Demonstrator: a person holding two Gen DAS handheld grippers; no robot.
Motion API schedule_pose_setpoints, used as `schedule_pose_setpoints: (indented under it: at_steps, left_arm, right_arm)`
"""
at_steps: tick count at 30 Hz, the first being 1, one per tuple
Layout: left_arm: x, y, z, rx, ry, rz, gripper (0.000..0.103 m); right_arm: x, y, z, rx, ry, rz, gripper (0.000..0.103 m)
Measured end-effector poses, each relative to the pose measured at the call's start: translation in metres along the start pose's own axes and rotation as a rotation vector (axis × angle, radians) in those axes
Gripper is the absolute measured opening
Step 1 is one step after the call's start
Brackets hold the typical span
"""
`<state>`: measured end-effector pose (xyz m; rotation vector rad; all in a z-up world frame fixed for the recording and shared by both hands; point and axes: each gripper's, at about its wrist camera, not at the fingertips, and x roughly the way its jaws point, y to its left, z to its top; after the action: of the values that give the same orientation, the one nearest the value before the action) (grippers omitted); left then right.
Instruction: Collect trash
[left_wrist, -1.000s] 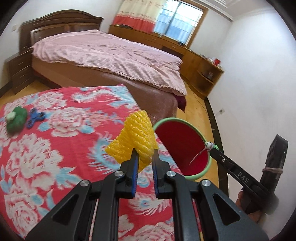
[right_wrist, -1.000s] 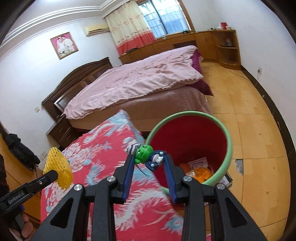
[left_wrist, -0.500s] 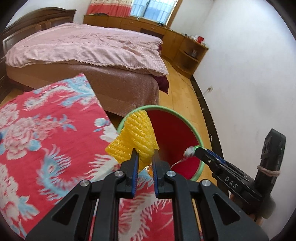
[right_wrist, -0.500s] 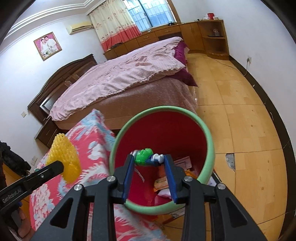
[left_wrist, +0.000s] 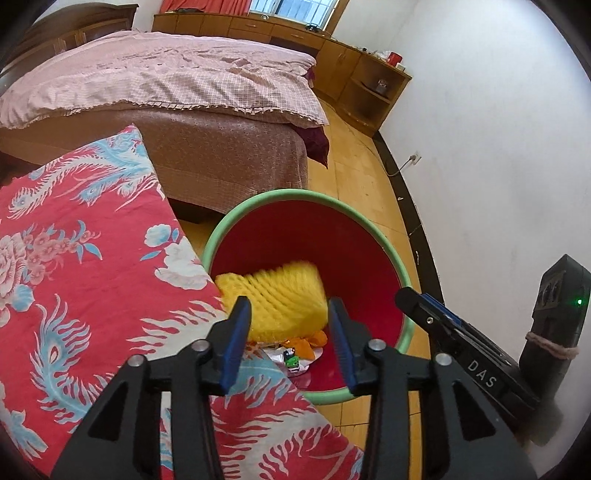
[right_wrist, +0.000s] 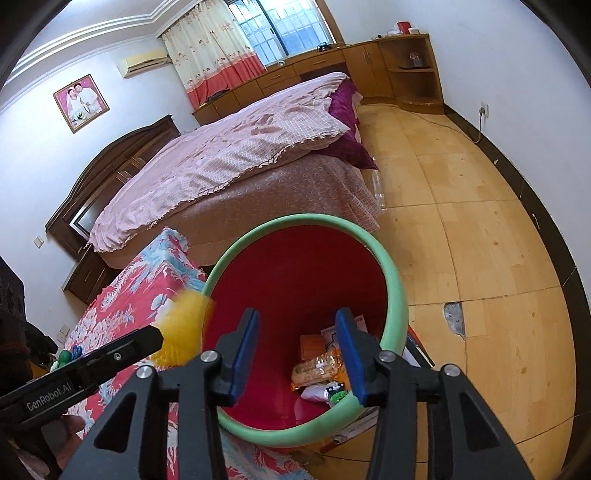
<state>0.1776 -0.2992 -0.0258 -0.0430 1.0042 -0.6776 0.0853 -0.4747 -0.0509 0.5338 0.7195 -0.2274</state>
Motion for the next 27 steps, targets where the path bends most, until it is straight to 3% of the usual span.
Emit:
schedule_pose_setpoints:
  at_steps: [7, 12, 15, 27]
  left_arm:
    - [-0.014, 0.008, -0.004, -0.019, -0.022, 0.033, 0.044]
    - [-0.034, 0.021, -0.01, -0.062, -0.045, 0.074, 0.046]
    - [-0.048, 0.028, -0.015, -0.086, -0.068, 0.097, 0.047]
    - [-0.113, 0.063, -0.051, -0.185, -0.15, 0.185, 0.047]
  right_arm:
    - [-0.005, 0.004, -0.001, -0.005, 0.005, 0.013, 0.058]
    - [-0.016, 0.016, -0.005, -0.019, -0.003, 0.0, 0.075]
    - [-0.021, 0.024, -0.008, -0.027, -0.005, -0.001, 0.081]
    - [-0.055, 0.074, -0.032, -0.098, -0.018, 0.067, 0.085]
